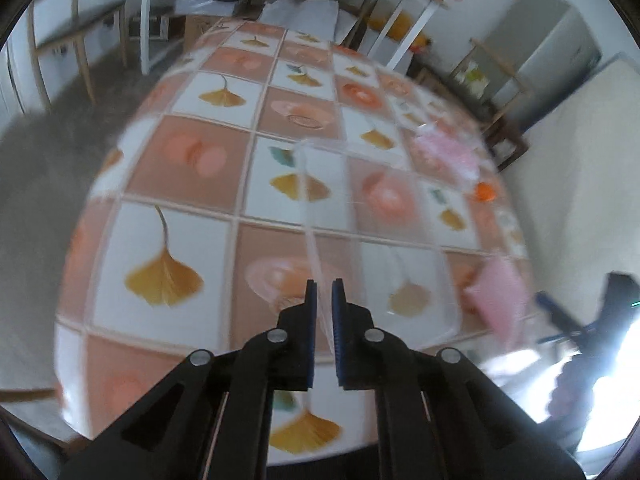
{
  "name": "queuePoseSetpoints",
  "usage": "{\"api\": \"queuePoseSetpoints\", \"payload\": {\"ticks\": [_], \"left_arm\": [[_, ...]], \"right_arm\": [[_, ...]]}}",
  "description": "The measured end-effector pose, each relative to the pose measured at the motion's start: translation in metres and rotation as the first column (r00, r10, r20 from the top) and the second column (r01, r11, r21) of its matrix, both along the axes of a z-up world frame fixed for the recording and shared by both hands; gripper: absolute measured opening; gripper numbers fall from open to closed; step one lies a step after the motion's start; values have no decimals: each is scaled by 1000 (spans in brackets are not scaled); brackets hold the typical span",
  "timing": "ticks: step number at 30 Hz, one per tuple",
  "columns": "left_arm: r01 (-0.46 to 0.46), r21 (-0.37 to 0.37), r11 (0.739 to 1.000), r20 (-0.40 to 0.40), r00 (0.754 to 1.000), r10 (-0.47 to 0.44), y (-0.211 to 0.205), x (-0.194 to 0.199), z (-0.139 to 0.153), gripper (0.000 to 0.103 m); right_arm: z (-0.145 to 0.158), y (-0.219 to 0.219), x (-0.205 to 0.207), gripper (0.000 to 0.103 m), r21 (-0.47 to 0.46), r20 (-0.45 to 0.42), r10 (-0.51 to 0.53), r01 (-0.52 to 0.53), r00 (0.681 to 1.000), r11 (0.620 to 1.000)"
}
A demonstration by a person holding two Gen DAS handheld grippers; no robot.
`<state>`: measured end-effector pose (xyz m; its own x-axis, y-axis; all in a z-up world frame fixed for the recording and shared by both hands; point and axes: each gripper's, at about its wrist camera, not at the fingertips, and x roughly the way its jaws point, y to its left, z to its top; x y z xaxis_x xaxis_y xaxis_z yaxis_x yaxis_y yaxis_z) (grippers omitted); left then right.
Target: Collect trash
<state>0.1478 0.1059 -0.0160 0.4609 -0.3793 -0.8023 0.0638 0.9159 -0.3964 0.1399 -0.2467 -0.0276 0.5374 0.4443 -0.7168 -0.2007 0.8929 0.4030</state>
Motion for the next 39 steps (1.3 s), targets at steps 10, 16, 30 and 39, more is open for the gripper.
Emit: {"api": "queuePoseSetpoints", "payload": {"ticks": [10, 16, 30, 39], "left_arm": [[-49, 4, 999, 71, 996, 49, -7, 15, -2, 22], [-47, 42, 998, 79, 996, 43, -15, 23, -19, 16], [-29, 99, 995, 134, 991, 16, -12, 18, -21, 8], [8, 150, 989, 165, 986, -33, -20, 12, -21, 5]], "right_arm": [[-15, -23, -2, 93, 133, -138, -165, 183, 977, 974], [-28, -11, 19, 93, 134, -229, -152, 186, 961, 973], [-33, 62, 78, 95, -203, -204, -70, 28, 976, 979], [-40, 99, 67, 96, -338, -164, 68, -120, 984, 934]]}}
